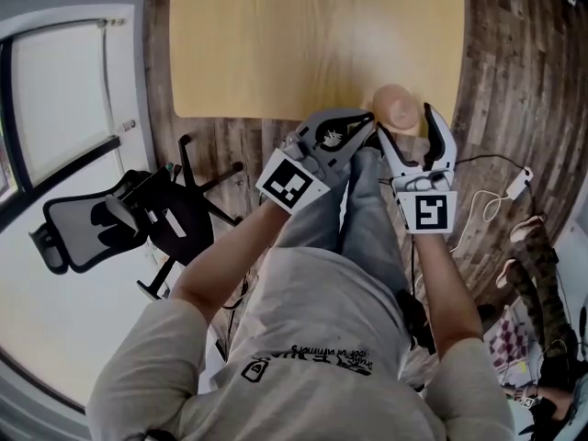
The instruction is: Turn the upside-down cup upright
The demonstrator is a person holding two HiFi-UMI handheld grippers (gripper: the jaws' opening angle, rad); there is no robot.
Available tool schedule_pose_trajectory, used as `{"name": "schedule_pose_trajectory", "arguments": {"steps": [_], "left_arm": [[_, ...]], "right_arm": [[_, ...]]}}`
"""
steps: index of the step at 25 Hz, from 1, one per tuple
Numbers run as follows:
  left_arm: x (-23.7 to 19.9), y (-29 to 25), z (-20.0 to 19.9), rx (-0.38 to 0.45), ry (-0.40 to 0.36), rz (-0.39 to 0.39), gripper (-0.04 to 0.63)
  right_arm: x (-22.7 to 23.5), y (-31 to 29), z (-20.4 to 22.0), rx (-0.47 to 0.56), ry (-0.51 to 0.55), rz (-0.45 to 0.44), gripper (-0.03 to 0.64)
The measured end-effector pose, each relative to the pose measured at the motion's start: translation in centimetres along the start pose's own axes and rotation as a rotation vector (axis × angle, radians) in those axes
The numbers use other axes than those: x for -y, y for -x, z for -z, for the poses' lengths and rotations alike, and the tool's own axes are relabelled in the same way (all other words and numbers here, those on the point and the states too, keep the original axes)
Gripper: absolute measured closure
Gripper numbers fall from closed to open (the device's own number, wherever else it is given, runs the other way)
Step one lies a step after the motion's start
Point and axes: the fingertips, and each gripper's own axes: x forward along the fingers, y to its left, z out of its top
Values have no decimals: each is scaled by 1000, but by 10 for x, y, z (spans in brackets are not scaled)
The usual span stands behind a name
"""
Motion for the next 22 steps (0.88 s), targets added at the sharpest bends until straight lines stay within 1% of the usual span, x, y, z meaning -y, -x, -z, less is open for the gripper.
{"name": "schedule_pose_trajectory", "arguments": {"steps": [3,11,18,22], "left_arm": [[-2,0,1,5,-13,0,586],[-5,-1,7,4,-11,-9,586],[-8,1,4,13,2,-18,586],[-6,-1,1,13,-3,-19,586]], "right_arm": [[0,-5,4,-1,4,2,284],[-2,-16,5,7,29,2,284],[-3,-18,7,-17,55,-9,295],[1,-17,-1,6,46,-6,296]]}}
